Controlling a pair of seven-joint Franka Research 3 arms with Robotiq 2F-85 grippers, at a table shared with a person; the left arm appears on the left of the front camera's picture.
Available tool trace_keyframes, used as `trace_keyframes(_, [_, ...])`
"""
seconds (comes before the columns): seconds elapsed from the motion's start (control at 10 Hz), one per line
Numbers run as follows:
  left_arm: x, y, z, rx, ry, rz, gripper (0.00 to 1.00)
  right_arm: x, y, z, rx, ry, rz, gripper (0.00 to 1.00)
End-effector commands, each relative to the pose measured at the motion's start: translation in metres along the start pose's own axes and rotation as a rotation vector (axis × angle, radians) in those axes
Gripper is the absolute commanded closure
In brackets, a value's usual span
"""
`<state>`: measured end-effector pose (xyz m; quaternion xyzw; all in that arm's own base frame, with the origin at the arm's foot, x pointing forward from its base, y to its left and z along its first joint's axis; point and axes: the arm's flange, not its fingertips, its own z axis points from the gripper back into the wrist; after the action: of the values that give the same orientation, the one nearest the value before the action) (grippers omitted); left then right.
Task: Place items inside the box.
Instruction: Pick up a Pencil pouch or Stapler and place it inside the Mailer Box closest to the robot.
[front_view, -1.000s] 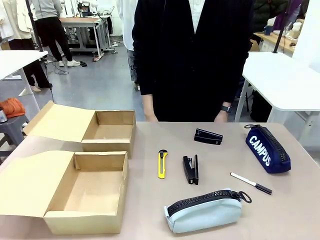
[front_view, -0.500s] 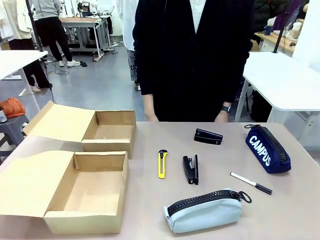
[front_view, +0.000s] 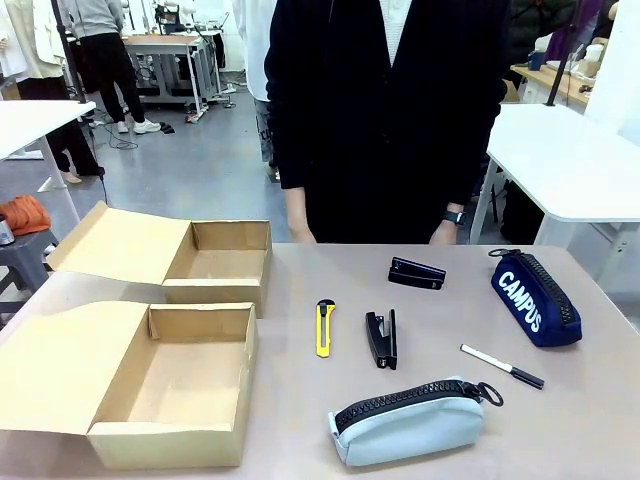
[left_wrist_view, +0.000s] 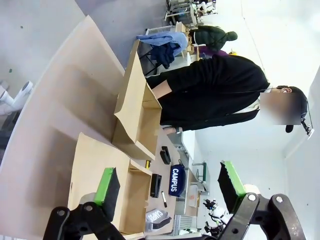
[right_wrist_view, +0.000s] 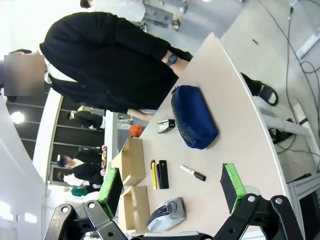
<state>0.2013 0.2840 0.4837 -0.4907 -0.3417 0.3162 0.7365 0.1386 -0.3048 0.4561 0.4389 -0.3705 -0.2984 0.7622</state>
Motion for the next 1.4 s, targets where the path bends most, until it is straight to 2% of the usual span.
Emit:
trace_keyframes(0.0, [0.003, 0.0, -0.001, -0.021, -0.007, -0.02, 0.0, 0.0, -0.001, 0.002, 0.006, -0.006, 0.021, 0.0])
trace_keyframes(0.1, [0.003, 0.0, -0.001, -0.021, -0.007, -0.02, 0.0, 0.0, 0.0, 0.0, 0.0, 0.0, 0.0, 0.0])
trace_keyframes(0.3, [0.003, 0.0, -0.001, -0.021, -0.007, -0.02, 0.0, -0.009, 0.035, -0.026, -0.062, 0.075, 0.154, 0.0])
trace_keyframes(0.5, [0.003, 0.0, -0.001, -0.021, -0.007, -0.02, 0.0, -0.023, 0.079, -0.063, -0.078, 0.189, 0.329, 0.0])
trace_keyframes(0.6, [0.003, 0.0, -0.001, -0.021, -0.007, -0.02, 0.0, -0.029, 0.087, -0.076, -0.08, 0.253, 0.37, 0.0])
trace_keyframes(0.7, [0.003, 0.0, -0.001, -0.021, -0.007, -0.02, 0.0, -0.024, 0.082, -0.069, -0.051, 0.271, 0.361, 0.0])
trace_keyframes(0.8, [0.003, 0.0, -0.001, -0.021, -0.007, -0.02, 0.0, -0.013, 0.066, -0.052, 0.026, 0.291, 0.244, 0.0])
trace_keyframes(1.0, [0.003, 0.0, -0.001, -0.021, -0.007, -0.02, 0.0, -0.004, 0.019, -0.005, 0.095, 0.265, 0.12, 0.0])
trace_keyframes(1.1, [0.003, 0.0, -0.001, -0.021, -0.007, -0.02, 0.0, -0.006, 0.004, 0.007, 0.09, 0.215, 0.073, 0.0])
trace_keyframes(1.2, [0.003, 0.0, -0.001, -0.021, -0.007, -0.02, 0.0, -0.005, -0.001, 0.011, 0.081, 0.181, 0.049, 0.0])
trace_keyframes(1.3, [0.003, 0.0, -0.001, -0.021, -0.007, -0.02, 0.0, -0.018, 0.019, -0.01, 0.081, 0.23, 0.102, 0.0])
